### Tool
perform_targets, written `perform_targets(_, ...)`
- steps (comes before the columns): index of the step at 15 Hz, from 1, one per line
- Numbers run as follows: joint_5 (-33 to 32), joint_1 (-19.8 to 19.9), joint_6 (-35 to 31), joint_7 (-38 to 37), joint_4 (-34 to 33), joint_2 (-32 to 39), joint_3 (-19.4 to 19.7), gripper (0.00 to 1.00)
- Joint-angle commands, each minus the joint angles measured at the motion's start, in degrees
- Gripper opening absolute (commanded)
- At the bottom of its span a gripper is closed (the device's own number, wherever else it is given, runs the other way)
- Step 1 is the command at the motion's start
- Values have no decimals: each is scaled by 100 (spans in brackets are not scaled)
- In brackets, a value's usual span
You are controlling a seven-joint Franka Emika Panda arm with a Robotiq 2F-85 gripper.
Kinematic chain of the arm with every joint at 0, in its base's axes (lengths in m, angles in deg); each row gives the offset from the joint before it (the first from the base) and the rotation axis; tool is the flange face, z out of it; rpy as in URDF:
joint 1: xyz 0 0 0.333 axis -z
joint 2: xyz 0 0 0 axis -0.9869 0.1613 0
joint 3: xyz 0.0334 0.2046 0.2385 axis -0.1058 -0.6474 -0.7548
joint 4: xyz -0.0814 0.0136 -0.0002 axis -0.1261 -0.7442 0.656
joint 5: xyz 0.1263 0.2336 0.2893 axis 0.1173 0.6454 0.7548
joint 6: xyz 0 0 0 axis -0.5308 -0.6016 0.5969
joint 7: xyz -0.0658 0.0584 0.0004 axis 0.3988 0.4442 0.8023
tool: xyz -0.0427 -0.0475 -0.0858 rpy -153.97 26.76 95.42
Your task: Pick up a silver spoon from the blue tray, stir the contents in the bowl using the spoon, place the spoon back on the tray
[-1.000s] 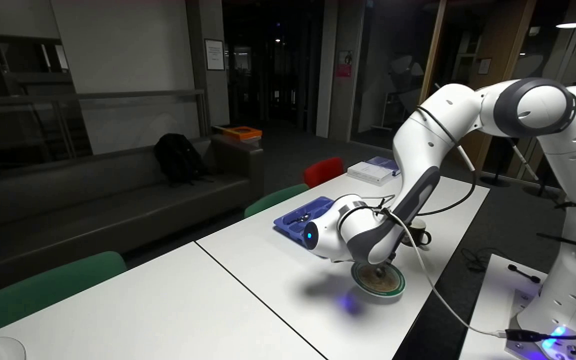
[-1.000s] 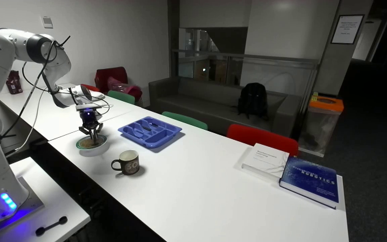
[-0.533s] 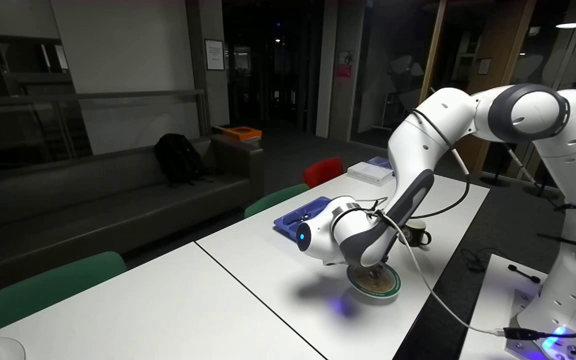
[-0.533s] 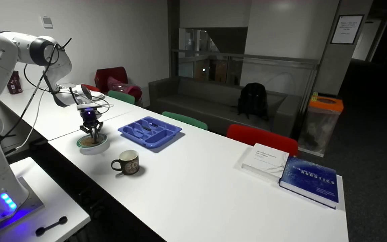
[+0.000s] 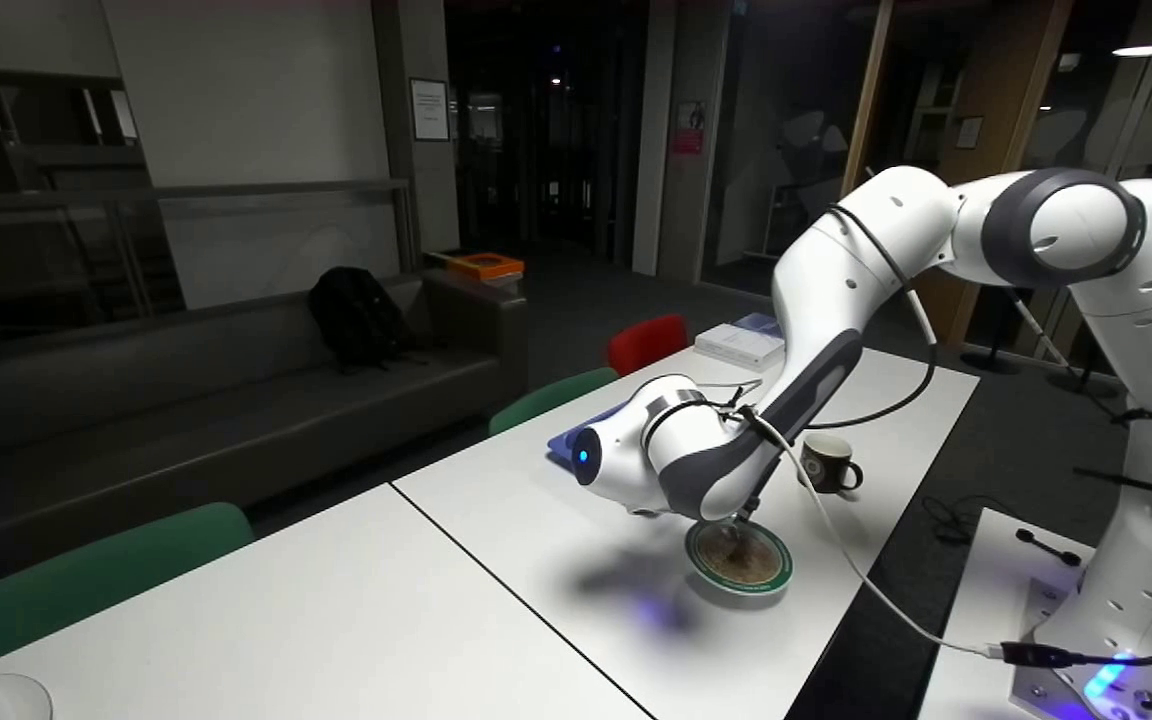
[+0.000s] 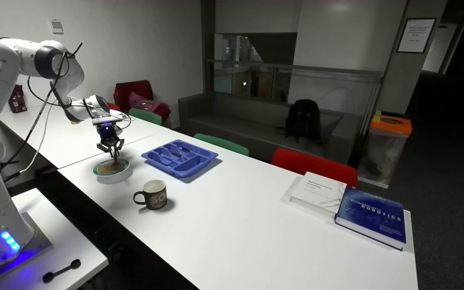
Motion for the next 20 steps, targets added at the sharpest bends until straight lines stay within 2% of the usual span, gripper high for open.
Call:
perform_targets(1,137,13,226,-68,1,-102,22,3)
perform_targets(12,698,-10,804,-723,158,-139,89,3)
perform_targets(20,969,102,854,-758,270,-172,162,3)
